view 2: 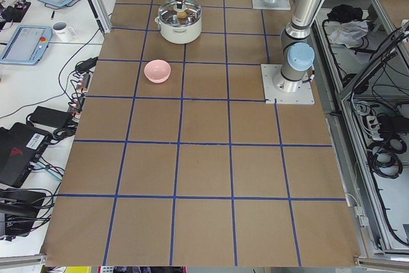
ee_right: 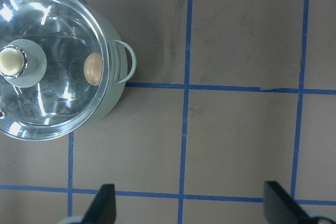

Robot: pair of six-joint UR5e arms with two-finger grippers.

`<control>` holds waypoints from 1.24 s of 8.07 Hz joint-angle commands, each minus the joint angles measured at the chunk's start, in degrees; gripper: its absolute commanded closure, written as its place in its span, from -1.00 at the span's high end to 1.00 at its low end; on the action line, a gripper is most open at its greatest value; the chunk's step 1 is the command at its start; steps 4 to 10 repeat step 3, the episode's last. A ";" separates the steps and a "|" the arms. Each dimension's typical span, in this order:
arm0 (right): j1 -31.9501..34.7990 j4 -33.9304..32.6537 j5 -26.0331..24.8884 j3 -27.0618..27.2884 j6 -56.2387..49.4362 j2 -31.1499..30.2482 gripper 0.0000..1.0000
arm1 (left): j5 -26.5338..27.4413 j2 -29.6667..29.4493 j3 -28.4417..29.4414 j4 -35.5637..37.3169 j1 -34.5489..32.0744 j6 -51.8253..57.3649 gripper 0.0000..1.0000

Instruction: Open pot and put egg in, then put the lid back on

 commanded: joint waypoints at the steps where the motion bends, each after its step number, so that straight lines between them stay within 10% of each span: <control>1: 0.00 -0.21 -0.09 0.53 0.01 0.00 1.00 | -1.94 0.36 0.27 0.12 0.41 -0.34 1.00; 10: 0.00 -0.12 -0.09 0.62 0.10 0.00 1.00 | -2.71 -0.07 0.27 0.12 0.41 -0.43 1.00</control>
